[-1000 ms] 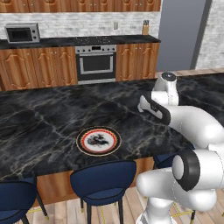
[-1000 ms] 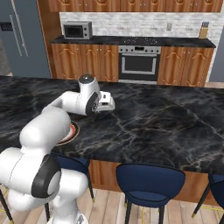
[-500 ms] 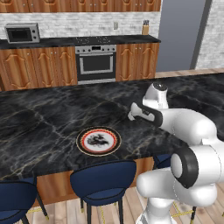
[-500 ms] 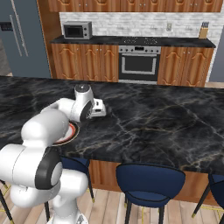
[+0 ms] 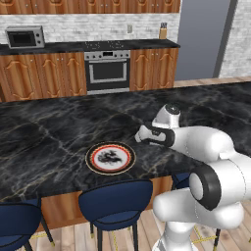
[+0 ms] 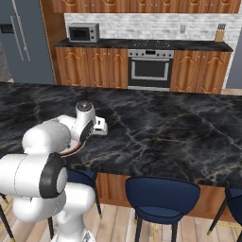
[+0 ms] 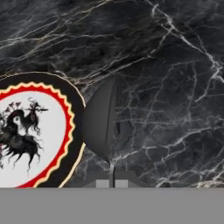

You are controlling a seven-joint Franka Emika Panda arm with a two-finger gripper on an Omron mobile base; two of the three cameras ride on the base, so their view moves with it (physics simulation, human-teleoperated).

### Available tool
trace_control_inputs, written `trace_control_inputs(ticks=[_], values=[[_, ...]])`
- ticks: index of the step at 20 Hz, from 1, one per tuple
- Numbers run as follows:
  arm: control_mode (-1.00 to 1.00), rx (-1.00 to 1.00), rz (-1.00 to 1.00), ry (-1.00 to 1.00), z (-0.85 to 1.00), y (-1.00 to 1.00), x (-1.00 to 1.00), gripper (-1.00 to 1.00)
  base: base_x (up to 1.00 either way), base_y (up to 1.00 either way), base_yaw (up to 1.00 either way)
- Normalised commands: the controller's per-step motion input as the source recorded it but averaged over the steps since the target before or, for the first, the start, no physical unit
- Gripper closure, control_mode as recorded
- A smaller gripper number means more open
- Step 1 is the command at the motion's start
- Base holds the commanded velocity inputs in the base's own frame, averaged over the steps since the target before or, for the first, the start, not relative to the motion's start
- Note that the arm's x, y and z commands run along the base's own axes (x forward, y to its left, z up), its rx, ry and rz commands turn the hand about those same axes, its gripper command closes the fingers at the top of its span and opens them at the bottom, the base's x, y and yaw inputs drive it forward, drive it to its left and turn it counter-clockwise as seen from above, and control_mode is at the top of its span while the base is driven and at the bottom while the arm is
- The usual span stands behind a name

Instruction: Take the fork and place it on the left side of the plate. Then take the spoon and place it on the right side of the plate. Make sure they're directly next to the plate.

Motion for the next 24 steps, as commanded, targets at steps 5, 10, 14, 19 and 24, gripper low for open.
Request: trace_control_inputs(ticks=[5,10,14,19,24], values=[[-1.0,0.1,-0.2,0.05,-0.42,0.28,0.01,1.0,0.0,0.0,0.0],[-1.0,0.14,-0.14,0.05,-0.38,0.0,0.09,1.0,0.0,0.0,0.0],[-1.0,0.1,-0.03,0.0,-0.34,0.0,0.17,1.0,0.0,0.0,0.0],[-1.0,0.06,0.0,0.0,-0.29,0.0,0.18,1.0,0.0,0.0,0.0],[-1.0,0.0,0.02,-0.05,-0.24,0.0,0.25,1.0,0.0,0.0,0.0]])
